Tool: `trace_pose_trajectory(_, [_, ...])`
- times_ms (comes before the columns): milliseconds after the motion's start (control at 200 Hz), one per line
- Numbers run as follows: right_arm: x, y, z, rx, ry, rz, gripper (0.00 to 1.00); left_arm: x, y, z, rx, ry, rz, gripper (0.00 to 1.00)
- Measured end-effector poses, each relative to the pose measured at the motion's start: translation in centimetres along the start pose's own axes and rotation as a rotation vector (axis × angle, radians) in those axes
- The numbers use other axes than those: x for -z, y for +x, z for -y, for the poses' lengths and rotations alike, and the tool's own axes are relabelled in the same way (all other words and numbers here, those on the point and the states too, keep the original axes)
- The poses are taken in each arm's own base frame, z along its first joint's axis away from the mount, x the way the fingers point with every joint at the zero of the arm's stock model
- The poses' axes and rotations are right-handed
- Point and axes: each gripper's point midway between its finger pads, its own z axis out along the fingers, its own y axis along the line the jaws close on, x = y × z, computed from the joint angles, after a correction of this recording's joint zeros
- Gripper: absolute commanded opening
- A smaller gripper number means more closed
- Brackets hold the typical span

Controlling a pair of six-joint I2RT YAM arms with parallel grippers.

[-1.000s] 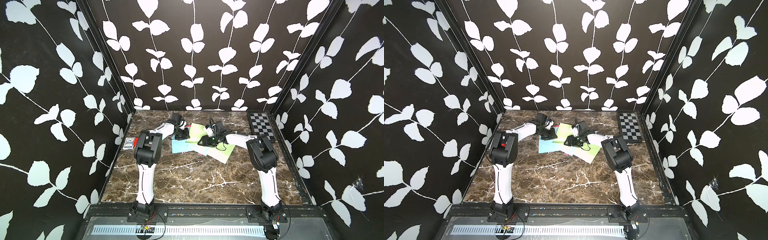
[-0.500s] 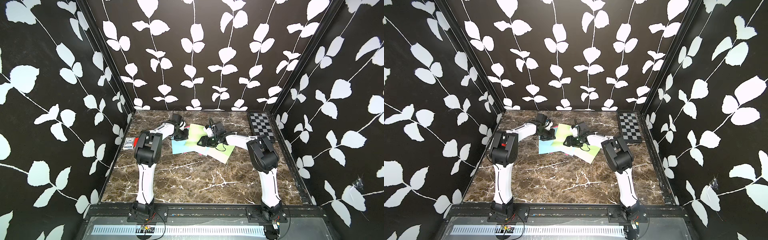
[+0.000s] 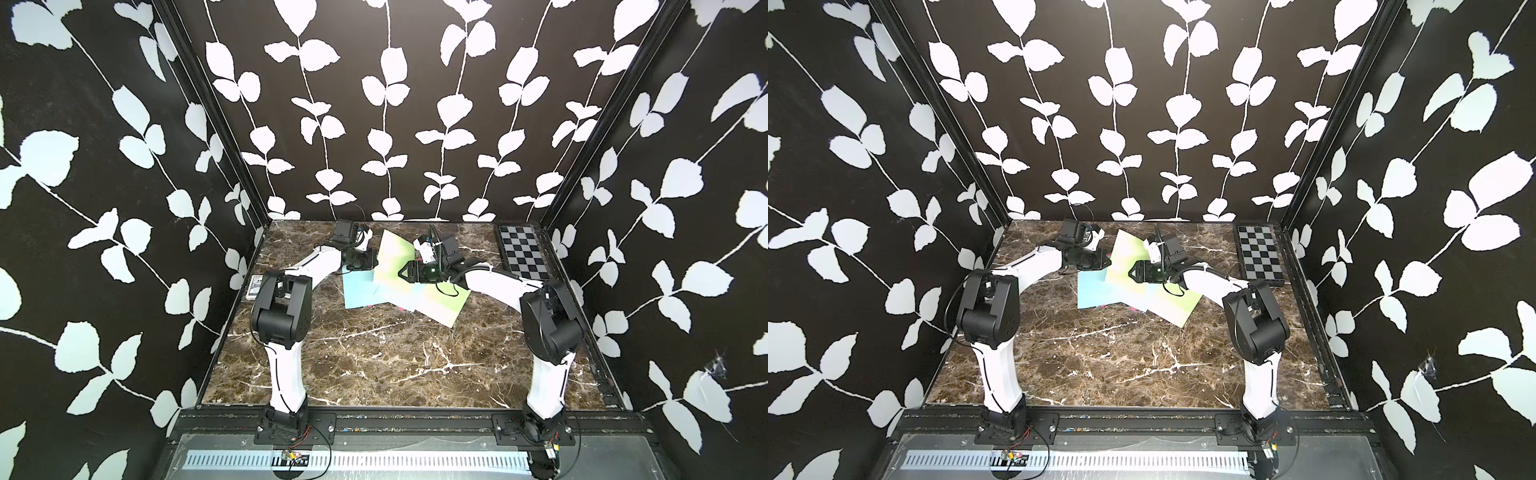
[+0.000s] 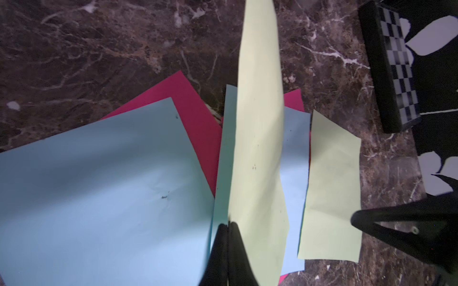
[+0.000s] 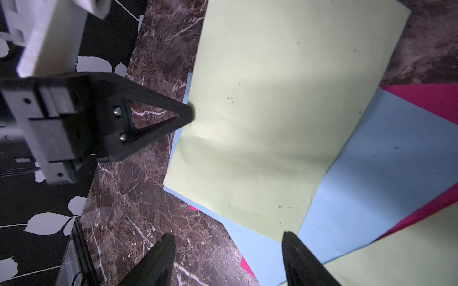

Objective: Sort the scattered colored papers by color
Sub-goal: Pick up the colored paper from the center of the board.

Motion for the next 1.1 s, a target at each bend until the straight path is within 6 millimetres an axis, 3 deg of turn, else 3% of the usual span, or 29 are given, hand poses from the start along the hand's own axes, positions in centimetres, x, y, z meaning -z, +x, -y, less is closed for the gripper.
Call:
trace_pose_trajectory(165, [0.7,1.2,3.6,-0.107,-0.039,0.015,0.67,1.1,0.4,0.8,0.013,0.125,0.015,0.0])
trace_pose_trajectory(270, [2.0,0.5,6.3,-0.208,-0.11,0.095,0.67,3.1,-0.1,1.2,0.035,0.224,0.06,0.0])
trace_pose_trajectory(370, [3.6,-0.8,7.7,-0.265,-0.181,0.177,0.67,5.6,-1.1,2.1,0.019,0.305,0.115,0.0])
trace_pose_trajectory(565, [5.1,-3.8,4.7,-0.223,-0.352,0.269,0.68,8.7,-2.4,5.2,-0.058,0.421,0.178,0.0])
trace_pose_trajectory(680, [5.2,-4.4,3.5,-0.22,-0.432,0.287,0.68,8.7,-2.3,5.9,-0.064,0.462,0.178,0.0])
trace_pose_trajectory(865, [4.5,-4.4,3.4,-0.269,-0.515,0.29,0.69,9.0,-2.0,6.7,-0.043,0.537,0.177,0.0])
trace_pose_trajectory(1100, [5.8,-5.9,1.7,-0.249,-0.619,0.334,0.71,10.5,-2.9,8.1,-0.044,0.657,0.216,0.0])
